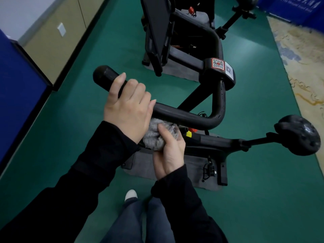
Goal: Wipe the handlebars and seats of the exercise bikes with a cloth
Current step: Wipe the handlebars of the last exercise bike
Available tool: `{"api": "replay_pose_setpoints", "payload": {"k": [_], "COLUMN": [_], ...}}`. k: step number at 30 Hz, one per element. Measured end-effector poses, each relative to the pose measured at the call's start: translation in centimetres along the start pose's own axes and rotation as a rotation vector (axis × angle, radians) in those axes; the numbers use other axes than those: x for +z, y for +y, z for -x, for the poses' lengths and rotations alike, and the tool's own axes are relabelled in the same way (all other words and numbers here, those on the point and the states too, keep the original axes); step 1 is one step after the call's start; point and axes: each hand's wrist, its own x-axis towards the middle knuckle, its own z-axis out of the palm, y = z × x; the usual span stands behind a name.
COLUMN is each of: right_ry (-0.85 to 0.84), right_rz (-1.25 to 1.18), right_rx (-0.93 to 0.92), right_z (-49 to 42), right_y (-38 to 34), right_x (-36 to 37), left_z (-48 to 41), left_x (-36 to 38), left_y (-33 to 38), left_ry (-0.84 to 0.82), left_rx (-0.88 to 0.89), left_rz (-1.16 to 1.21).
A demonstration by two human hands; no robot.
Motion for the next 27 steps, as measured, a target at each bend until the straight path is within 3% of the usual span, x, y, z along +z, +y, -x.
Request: {"api": "replay_pose_setpoints", "payload": {"k": [7,14,21,27], "right_ry": [-0.132,0.046,-0.029,0.237], "right_rz": [0.089,0.037,0.114,0.080], "right_rx": [0.072,-0.115,-0.058,-0.252], "right_z": [0.3,0.1,0.1,0.1], "right_y": [0.1,-1.8,0.0,-2.1], "right_x": [1.2,-1.4,0.0,-3.1], "left_z": [-0.1,-0.1,0.1,0.0], "left_x": [0.0,0.2,0.3,0.4], "left_y": [-0.1,0.0,0.0,0.0], "left_ry": [-0.005,0.009,0.017,0.034], "left_rx": [0.007,-0.007,-0.007,-0.012], "left_rz": [0.003,0.027,0.021,0.039]}}
